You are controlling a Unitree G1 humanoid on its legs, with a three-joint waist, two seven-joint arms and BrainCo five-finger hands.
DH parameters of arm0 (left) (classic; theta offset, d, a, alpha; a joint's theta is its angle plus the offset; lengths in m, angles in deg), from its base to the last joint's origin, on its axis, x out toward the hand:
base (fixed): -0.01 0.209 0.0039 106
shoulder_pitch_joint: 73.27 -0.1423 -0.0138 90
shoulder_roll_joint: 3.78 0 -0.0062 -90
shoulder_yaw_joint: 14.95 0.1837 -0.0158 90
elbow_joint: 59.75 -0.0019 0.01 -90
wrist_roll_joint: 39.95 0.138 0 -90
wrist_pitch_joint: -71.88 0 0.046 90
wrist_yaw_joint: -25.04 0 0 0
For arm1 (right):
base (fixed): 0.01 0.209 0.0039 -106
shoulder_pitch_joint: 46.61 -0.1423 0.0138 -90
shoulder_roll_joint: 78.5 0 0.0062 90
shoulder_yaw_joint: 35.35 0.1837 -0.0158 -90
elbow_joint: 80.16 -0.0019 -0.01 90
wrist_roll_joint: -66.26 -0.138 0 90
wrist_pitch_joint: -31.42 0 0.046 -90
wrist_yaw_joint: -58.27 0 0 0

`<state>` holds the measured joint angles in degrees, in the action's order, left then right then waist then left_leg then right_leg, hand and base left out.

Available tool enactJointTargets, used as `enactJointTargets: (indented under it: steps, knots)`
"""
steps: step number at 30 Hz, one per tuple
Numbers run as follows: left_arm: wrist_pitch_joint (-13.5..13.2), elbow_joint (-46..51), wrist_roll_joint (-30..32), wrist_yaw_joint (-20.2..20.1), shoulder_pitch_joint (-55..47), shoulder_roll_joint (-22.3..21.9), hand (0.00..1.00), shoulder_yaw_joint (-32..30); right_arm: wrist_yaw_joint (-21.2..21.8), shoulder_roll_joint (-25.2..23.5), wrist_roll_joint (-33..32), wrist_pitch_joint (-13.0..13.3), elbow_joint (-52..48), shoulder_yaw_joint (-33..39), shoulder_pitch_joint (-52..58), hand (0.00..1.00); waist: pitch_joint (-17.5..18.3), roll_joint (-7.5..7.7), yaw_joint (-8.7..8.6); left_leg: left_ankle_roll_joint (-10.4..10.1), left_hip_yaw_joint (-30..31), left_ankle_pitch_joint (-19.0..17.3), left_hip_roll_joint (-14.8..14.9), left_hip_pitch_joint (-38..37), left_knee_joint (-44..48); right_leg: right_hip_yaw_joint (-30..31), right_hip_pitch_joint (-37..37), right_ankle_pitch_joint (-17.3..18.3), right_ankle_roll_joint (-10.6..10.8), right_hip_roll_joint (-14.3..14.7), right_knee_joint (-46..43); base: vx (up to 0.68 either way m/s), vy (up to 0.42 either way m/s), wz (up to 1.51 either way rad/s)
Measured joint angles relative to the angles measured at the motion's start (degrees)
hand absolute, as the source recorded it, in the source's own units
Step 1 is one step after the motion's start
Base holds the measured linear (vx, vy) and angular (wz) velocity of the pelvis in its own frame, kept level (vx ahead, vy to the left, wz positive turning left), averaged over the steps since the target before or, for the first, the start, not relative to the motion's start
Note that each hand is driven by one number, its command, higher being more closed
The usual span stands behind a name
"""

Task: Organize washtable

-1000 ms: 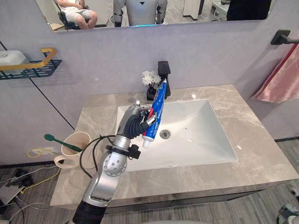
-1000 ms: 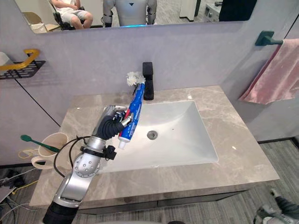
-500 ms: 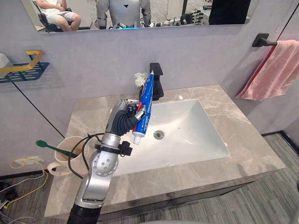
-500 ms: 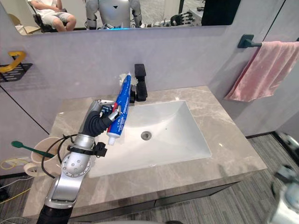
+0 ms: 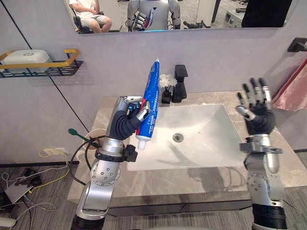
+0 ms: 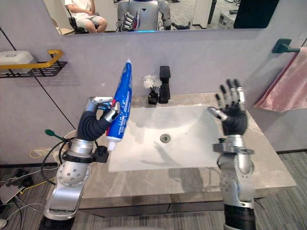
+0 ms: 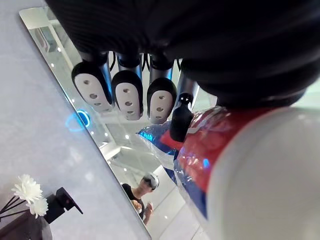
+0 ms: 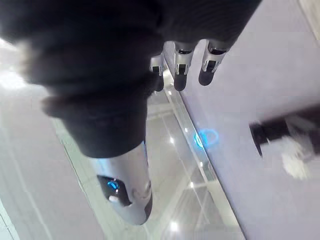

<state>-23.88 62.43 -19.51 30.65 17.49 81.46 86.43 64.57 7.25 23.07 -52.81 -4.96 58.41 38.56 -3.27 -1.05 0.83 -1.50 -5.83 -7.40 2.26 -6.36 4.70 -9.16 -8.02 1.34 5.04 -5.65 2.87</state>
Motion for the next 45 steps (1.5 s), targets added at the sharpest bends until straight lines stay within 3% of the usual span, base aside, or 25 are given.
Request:
enactJointTargets:
  steps: [7, 16, 38, 39, 45]
  knots:
    - [-0.5, 0.0, 1.9, 3.5, 0.5, -0.4, 1.00, 4.0, 2.1, -2.5, -9.2, -0.2, -0.1, -12.8, -3.1, 0.00, -0.1, 0.25, 0.04, 0.3, 0.2, 0.3, -0.4, -0.1, -0.6, -0.3, -0.5, -0.4, 0.2, -0.5, 0.5, -0.01, -0.002, 0.01]
    - [-1.3, -1.1, 3.9, 5.9, 1.2, -0.3, 1.00, 8.8, 4.0, -3.8, -17.1, -0.8, -0.2, -22.2, -5.0, 0.00, -0.5, 1.14, 0.11, 0.7, 0.5, 0.5, -1.0, -0.1, -0.7, -0.6, -0.6, -0.5, 0.2, -0.8, 0.5, -0.02, -0.005, 0.01]
    - [-3.6, -5.9, 6.9, 9.0, 3.1, 1.3, 1.00, 13.9, 4.0, -2.5, -24.5, 0.0, -0.2, -29.3, -9.4, 0.00, -0.4, 1.26, 0.08, 1.0, 0.7, 2.4, -1.3, 0.2, -2.6, -1.1, 0.1, -1.9, 0.0, -1.1, 1.4, -0.01, -0.005, 0.01]
    - [-3.6, -6.2, 7.2, 9.1, 3.1, 1.4, 1.00, 14.3, 3.9, -2.4, -24.8, 0.3, -0.2, -29.2, -9.4, 1.00, -0.4, 1.27, 0.15, 1.0, 0.7, 2.6, -1.4, 0.4, -2.7, -1.0, 0.2, -2.0, 0.0, -1.0, 1.4, -0.07, -0.029, 0.00]
    - [-4.9, -7.2, 7.4, 9.5, 3.0, 1.5, 1.00, 15.6, 3.6, -2.1, -26.0, 0.5, -0.2, -29.2, -9.4, 1.00, -0.4, 1.29, 0.15, 0.9, 0.8, 2.7, -1.3, 0.3, -2.7, -1.0, 0.4, -2.2, 0.0, -1.0, 1.4, -0.05, -0.016, -0.01]
